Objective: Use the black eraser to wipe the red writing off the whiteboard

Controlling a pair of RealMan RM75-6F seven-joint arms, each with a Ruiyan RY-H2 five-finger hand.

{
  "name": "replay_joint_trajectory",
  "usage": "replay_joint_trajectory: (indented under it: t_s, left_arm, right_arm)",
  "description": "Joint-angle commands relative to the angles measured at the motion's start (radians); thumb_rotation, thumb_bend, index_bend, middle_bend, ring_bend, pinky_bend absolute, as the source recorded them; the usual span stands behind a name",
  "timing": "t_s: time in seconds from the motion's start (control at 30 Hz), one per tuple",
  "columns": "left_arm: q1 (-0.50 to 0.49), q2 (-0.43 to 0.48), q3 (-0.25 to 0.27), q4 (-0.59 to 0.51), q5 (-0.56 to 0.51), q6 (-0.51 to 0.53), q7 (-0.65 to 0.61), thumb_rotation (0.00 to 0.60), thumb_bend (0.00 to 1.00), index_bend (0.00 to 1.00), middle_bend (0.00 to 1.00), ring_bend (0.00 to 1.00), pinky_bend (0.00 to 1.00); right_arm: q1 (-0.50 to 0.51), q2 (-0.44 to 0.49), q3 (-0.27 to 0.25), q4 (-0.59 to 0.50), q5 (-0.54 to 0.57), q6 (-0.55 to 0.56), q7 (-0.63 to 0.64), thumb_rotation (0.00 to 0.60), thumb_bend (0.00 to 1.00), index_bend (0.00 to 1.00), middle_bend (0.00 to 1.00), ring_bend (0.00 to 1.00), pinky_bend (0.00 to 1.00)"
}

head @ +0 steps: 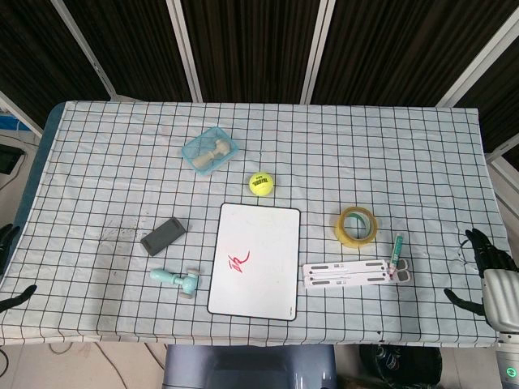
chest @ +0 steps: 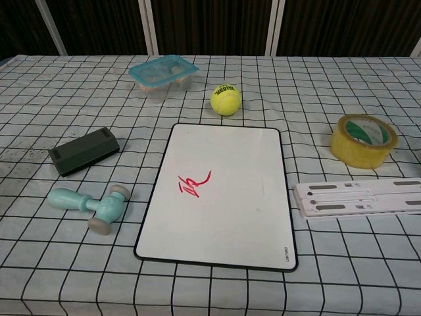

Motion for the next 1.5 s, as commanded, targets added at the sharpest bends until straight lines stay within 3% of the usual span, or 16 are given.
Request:
replay_joint_trajectory:
  t_s: [0.03, 1.07, 1.3, 1.5]
  left_arm:
    - [0.0, 0.0, 0.0, 0.001, 0.0, 0.0, -0.001, 0.6, 0.1, 0.0, 0.04, 0.0, 0.01]
    - [-0.015, -0.014, -0.004, 0.001, 0.001, -0.023, 0.01, 0.6, 0.1, 0.0, 0.04, 0.0, 0.01]
    - [-0.058, -0.003, -0.02, -0.057, -0.018, -0.087, 0.023, 0.6, 0.12, 0.0, 0.09, 0.0, 0.01]
    - [-0.142, 0.038, -0.05, -0.171, -0.071, -0.218, 0.036, 0.6, 0.12, 0.0, 0.11, 0.0, 0.01]
  right_arm:
    - [0.0, 0.0, 0.0, 0.0, 0.0, 0.0, 0.0, 0.6, 0.07, 0.06, 0.08, 0.19, 0.21]
    - [-0.001, 0.001, 0.0, -0.005, 0.004, -0.002, 0.004, 0.6, 0.08, 0.06, 0.08, 0.19, 0.21]
    - [-0.001, 0.001, -0.002, -0.005, 0.004, -0.006, 0.006, 0.6, 0.08, 0.06, 0.08, 0.19, 0.21]
    - [-0.002, 0.001, -0.002, -0.003, 0.004, -0.005, 0.009, 0.6, 0.08, 0.06, 0.08, 0.19, 0.21]
